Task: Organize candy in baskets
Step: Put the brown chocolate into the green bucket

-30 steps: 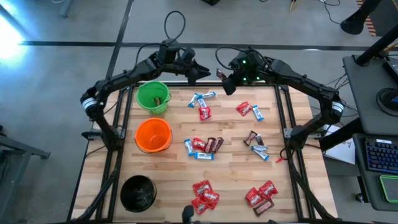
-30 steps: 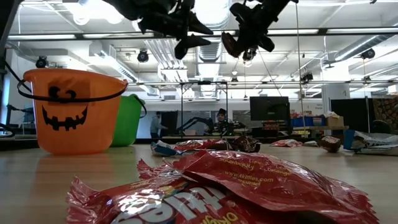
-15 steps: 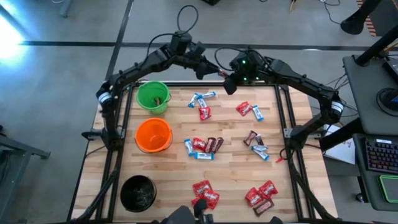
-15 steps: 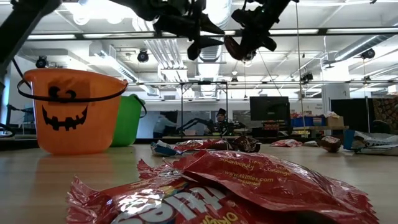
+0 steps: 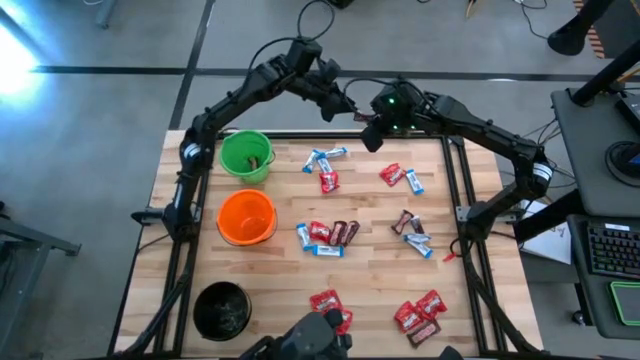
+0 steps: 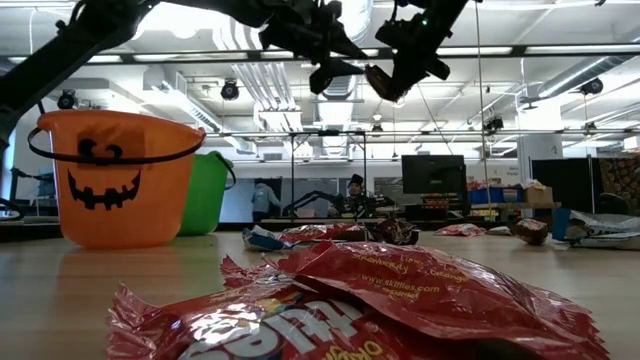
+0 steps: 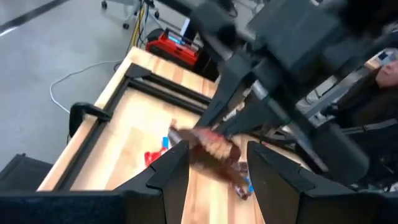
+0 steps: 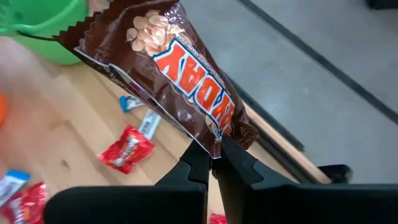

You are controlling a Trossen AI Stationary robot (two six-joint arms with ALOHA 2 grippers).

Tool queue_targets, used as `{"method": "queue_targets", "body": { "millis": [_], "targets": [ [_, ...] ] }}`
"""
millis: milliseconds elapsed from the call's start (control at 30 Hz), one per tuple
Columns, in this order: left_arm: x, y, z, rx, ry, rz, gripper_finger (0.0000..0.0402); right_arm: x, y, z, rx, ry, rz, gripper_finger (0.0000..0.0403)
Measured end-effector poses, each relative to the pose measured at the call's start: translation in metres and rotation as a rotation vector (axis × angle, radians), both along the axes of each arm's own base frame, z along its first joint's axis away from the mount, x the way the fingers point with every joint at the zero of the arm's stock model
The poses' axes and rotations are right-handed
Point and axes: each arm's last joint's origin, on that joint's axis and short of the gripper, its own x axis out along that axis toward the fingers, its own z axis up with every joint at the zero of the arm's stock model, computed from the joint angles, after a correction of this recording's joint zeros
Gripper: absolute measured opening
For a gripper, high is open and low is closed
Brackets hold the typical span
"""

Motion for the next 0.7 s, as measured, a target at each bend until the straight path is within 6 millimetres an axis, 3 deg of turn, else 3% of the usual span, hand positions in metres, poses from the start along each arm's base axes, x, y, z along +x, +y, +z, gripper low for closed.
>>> {"method": "queue_targets", "body": {
  "millis": [100, 700],
  "targets": [
    [-0.0004, 0.0041, -0.0093, -0.029, 0.029, 0.012, 0.0144, -0.0004, -0.0003, -0.0001, -0.011, 0.010, -0.006, 0.0009],
    [0.0018, 0.0062, -0.0065, -0.028, -0.007, 0.025, 0.0144, 0.0004, -0.0023, 0.0021, -0.060, 0.012, -0.023, 0.0009]
  ]
}}
